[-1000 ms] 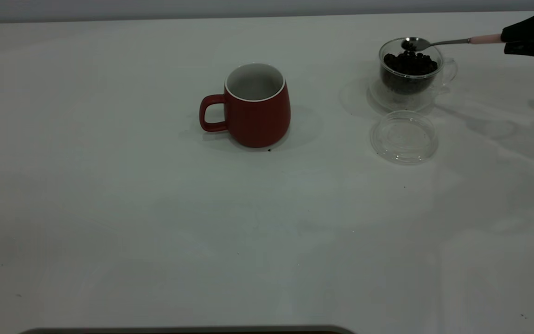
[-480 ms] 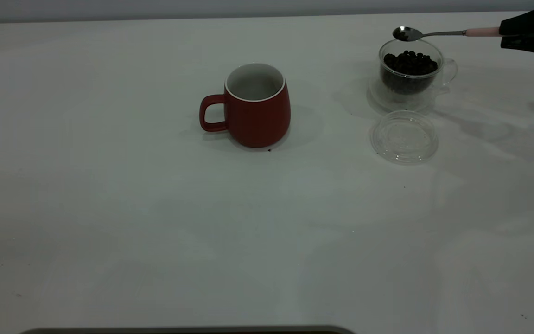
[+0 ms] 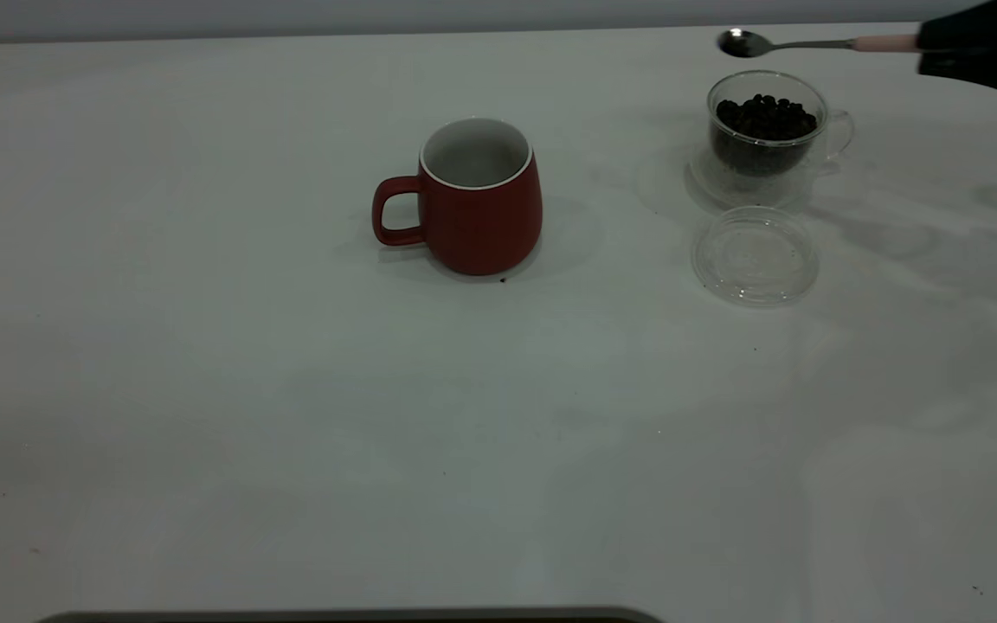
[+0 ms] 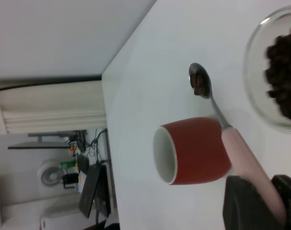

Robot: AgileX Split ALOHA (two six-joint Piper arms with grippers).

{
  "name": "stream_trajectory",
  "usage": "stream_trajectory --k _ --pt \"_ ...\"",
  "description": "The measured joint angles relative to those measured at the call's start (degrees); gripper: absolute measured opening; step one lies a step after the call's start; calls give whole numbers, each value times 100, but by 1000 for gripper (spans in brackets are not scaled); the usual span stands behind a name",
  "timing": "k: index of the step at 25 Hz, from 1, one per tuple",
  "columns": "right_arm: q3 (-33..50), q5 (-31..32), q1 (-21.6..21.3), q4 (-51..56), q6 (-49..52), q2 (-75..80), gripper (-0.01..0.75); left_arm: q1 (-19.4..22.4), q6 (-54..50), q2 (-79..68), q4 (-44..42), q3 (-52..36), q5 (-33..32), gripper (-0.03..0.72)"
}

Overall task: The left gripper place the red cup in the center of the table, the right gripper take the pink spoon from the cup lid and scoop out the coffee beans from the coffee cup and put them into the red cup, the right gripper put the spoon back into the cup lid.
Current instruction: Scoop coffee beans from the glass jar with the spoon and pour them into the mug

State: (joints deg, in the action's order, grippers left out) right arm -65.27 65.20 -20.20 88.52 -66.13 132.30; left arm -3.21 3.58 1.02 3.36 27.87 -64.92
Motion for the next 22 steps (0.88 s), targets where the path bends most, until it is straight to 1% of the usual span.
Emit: stream_trajectory --k 16,19,22 --pt "0 -11 1779 842 -65 0 111 0 0 0 0 0 0 590" --pt "0 -142 2079 997 -174 0 111 0 0 0 0 0 0 590" --pt "0 -298 2287 1081 -300 0 111 0 0 0 0 0 0 590"
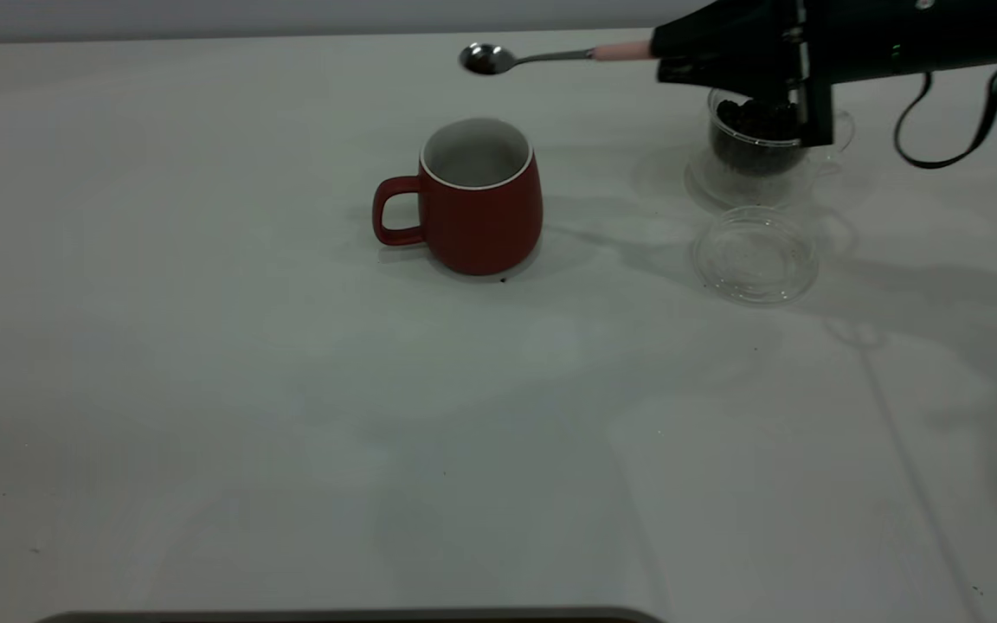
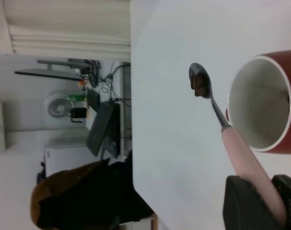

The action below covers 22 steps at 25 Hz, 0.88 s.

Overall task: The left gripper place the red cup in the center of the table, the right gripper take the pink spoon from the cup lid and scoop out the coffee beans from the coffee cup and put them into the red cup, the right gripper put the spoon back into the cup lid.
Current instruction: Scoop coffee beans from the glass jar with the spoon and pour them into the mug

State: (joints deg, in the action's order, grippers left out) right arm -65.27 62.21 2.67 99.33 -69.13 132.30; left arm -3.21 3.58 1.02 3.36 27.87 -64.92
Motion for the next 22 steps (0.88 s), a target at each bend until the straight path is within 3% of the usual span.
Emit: stream_trajectory --k 10,22 --pt "0 -469 200 134 -838 0 111 0 0 0 0 0 0 590" --pt "0 -993 200 167 -4249 0 111 0 0 0 0 0 0 590"
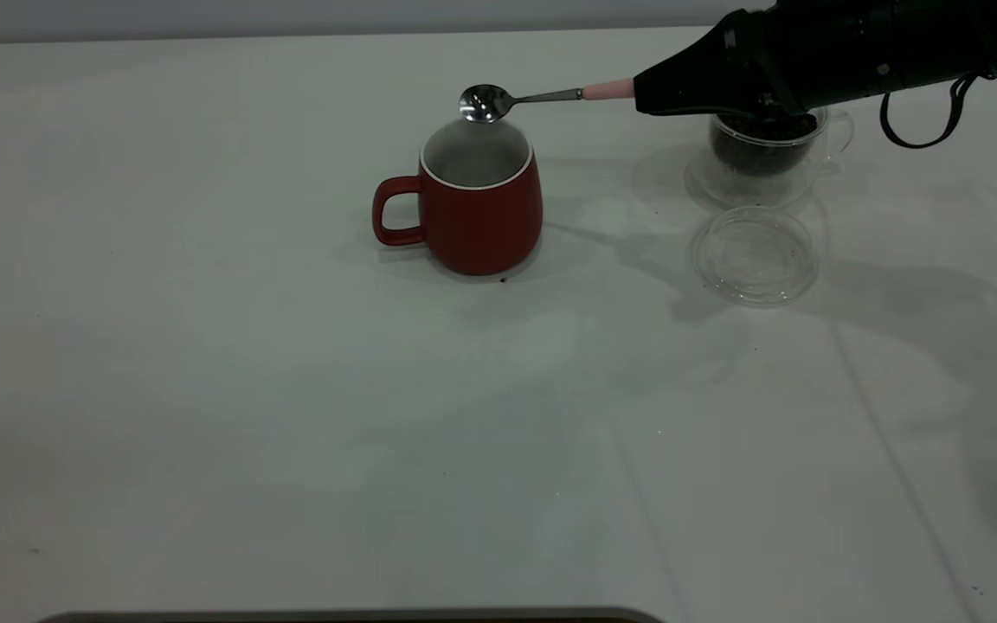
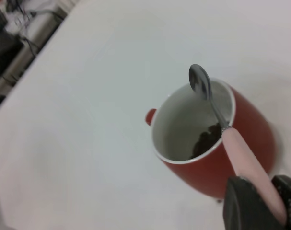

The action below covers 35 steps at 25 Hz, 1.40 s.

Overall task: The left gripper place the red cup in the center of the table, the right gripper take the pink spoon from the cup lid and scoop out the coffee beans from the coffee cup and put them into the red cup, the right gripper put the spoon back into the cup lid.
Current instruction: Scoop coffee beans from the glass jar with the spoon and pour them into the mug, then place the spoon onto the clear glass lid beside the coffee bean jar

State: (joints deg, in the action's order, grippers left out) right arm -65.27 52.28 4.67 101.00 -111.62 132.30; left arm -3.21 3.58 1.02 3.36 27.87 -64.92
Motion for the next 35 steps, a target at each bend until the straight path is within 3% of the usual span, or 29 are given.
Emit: stream_trajectory --k 4,11,15,23,35 --pt "0 -29 0 49 -5 0 111 0 0 0 0 0 0 590" --pt "220 384 -141 -275 1608 -632 111 0 0 0 0 0 0 590" --pt "1095 416 -546 19 2003 -1292 111 0 0 0 0 0 0 590" --pt "2809 226 -1788 129 2543 -1861 111 0 0 0 0 0 0 590" --pt "3012 134 -2567 234 2510 -656 111 0 0 0 0 0 0 590"
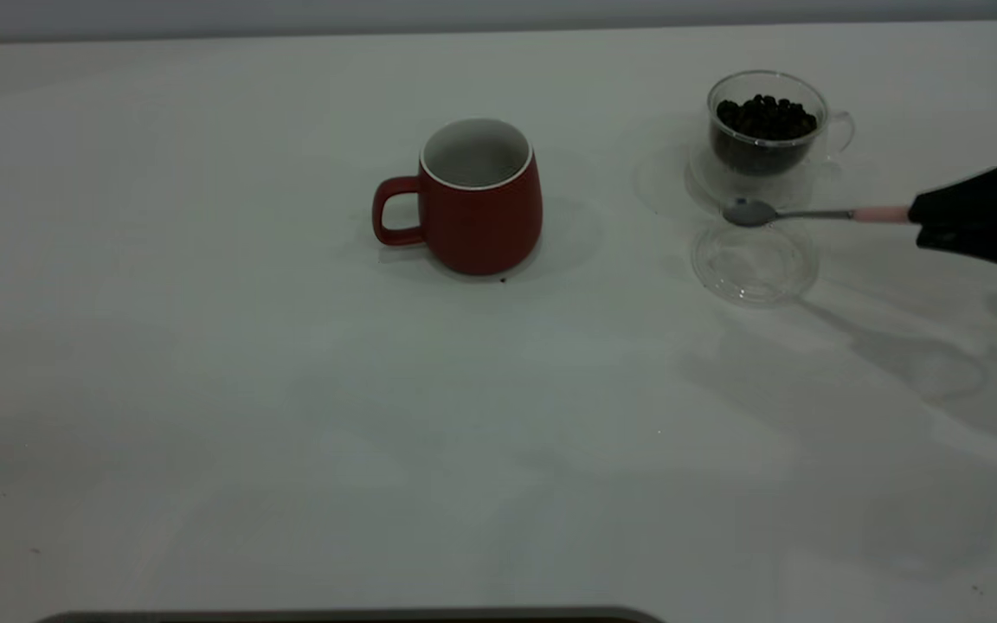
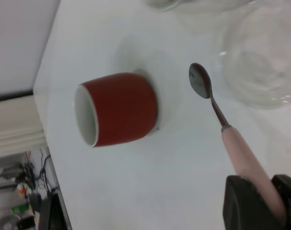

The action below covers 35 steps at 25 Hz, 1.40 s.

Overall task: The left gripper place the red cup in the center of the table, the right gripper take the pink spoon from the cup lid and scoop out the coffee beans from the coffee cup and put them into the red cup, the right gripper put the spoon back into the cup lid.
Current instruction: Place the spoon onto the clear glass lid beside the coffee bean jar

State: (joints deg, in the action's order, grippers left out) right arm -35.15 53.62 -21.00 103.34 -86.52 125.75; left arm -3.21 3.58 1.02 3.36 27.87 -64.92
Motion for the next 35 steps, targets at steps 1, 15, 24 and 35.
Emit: stream_trajectory --k 1,15,24,35 --pt "-6 0 -29 6 -10 58 111 0 0 0 0 0 0 590" --pt "-674 -223 -51 6 -105 768 111 0 0 0 0 0 0 590" --pt "-857 273 -51 9 -712 1311 111 0 0 0 0 0 0 590" --pt "-944 418 -51 13 -1191 1464 111 0 0 0 0 0 0 590"
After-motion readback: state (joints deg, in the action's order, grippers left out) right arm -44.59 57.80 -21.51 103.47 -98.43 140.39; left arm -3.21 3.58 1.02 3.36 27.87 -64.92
